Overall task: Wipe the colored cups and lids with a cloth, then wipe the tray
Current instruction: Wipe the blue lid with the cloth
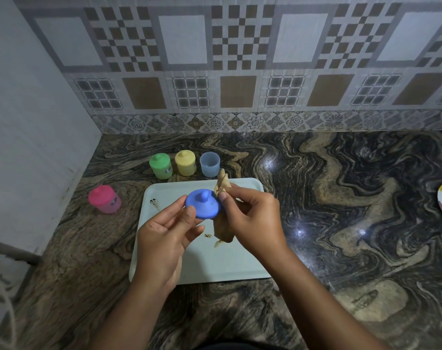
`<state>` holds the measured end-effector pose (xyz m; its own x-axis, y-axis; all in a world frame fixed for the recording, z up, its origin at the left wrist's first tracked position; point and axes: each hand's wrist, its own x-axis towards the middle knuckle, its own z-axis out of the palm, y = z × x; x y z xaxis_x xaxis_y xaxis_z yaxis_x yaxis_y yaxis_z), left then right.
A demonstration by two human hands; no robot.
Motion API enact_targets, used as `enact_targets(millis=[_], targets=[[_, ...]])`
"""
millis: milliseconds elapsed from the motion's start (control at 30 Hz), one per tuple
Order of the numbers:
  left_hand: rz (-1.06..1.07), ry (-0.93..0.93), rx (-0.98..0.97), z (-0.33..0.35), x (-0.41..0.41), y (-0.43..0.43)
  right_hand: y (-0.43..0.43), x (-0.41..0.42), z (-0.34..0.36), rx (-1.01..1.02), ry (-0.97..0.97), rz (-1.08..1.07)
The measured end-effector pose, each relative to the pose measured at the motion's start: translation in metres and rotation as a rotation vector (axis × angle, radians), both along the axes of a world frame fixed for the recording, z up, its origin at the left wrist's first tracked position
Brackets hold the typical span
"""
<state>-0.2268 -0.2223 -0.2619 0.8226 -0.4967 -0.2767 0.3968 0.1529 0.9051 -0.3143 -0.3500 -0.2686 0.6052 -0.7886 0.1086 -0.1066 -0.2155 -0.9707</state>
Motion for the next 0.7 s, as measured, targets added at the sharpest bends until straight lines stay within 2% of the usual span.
enact_targets(millis=[300,467,633,700], targets=[[-0.012,0.008,-0.008,0.006,0.001,-0.003,0.01,0.001,0.001,-0.338,-0.07,0.097],[-0.017,0.031,0.0,0.005,0.004,-0.001,0.008,0.006,0.003,-0.291,-0.037,0.038],[-0.014,0.069,-0.018,0.001,0.005,0.002,0.002,0.009,0.002,-0.03,-0.015,0.047],[0.0,0.08,-0.03,0.0,0.006,0.002,0.008,0.007,0.001,-0.045,-0.059,0.09]])
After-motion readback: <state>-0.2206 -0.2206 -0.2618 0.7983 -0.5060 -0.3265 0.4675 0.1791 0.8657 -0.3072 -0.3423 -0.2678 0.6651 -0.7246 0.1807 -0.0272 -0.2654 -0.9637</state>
